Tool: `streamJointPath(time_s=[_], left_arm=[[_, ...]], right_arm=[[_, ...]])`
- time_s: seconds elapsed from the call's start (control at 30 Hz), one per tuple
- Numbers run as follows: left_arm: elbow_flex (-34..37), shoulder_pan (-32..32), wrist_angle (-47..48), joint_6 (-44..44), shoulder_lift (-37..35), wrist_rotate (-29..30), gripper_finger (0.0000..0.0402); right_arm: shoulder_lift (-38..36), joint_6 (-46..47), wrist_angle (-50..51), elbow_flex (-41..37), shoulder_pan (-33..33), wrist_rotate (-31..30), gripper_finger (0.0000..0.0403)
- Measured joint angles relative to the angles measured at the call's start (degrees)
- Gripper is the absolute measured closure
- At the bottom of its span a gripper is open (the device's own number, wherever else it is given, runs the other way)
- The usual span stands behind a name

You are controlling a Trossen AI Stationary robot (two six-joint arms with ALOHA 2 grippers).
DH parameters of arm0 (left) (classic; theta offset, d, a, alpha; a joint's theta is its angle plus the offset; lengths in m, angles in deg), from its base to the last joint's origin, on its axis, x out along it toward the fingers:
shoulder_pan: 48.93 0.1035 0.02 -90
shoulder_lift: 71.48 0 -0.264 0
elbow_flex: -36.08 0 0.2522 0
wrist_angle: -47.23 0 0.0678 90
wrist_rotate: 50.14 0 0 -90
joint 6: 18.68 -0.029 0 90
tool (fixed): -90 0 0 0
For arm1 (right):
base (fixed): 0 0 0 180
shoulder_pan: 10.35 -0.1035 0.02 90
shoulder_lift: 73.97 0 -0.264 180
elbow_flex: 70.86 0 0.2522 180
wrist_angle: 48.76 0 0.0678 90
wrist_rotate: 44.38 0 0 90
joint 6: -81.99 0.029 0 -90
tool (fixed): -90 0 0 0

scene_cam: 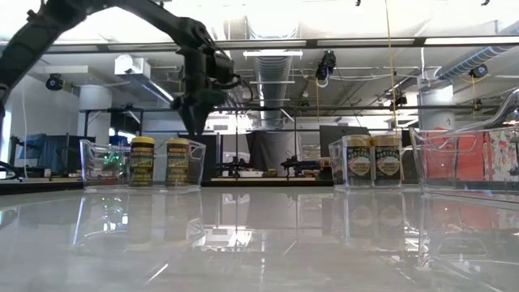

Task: Sort spices by type
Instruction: Adjust the yellow seasoning bottle into the top left transparent bin

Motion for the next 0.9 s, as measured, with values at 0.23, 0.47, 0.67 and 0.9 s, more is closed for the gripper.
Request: streamJointPath(time_s=[0.23,0.47,0.67,0.9], left_arm=[[-5.19,0.41,6.37,0.84,5.30,2.59,0.0318],[-4.24,0.45,6.44,2.38,6.00,-0.38,0.0378],[-1.13,0.43,6.29,3.58,5.98,-0.55,0.0400],[1.88,-0.79,6.01,3.79,5.82,-1.86,0.0400]], right_arm=[[0.00,0.77,0.02,-0.08,0.00,0.27,0.0098],[0.00,0.96,0.04,-0.10,0.00,0.28,0.0106],[0.00,0.49,0.08,-0.10,0.00,0.27,0.0100],[0.00,0.47,0.47,-0.10,0.00,0.27,0.0089]])
